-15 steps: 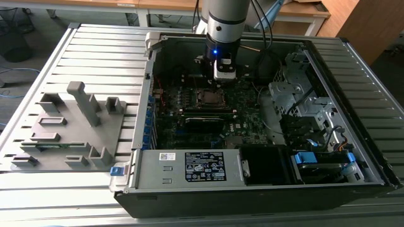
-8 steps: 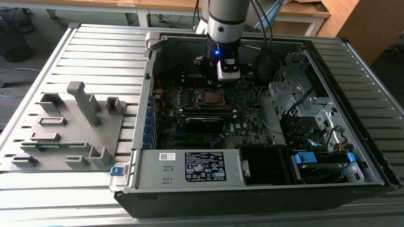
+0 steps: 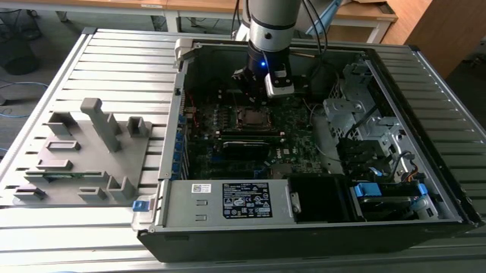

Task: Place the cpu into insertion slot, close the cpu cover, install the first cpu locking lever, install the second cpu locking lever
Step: 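Close the cpu cover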

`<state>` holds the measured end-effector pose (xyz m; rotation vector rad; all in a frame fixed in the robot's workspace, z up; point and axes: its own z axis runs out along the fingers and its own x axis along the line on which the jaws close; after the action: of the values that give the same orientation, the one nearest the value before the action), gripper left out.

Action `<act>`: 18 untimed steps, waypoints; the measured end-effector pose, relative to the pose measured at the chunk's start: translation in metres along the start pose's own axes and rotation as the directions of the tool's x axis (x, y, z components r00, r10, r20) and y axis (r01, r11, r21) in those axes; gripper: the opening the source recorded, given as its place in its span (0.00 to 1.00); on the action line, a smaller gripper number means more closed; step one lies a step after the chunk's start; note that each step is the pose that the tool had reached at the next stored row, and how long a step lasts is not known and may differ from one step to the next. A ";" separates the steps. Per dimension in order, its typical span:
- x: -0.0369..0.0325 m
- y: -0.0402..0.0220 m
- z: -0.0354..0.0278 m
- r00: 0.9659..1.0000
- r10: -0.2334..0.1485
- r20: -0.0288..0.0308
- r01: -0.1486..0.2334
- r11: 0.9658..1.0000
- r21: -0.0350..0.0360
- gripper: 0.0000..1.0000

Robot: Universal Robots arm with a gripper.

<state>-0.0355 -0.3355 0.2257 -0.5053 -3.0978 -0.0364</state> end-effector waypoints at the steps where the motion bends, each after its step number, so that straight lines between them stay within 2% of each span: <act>1: 0.0000 0.0000 0.0000 1.000 0.000 0.000 0.000 1.000 0.000 0.11; 9: 0.0000 0.0000 0.0000 1.000 -0.005 0.000 0.005 1.000 0.000 0.11; 13: 0.0000 0.0000 0.0002 0.999 -0.038 -0.001 0.038 0.999 0.000 0.11; 16: 0.0000 0.0000 0.0005 0.997 -0.072 -0.002 0.072 0.997 0.000 0.11; 18: 0.0000 0.0000 0.0005 0.997 -0.082 -0.002 0.082 0.997 0.001 0.11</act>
<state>-0.0355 -0.3355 0.2252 -0.3782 -3.1150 -0.0352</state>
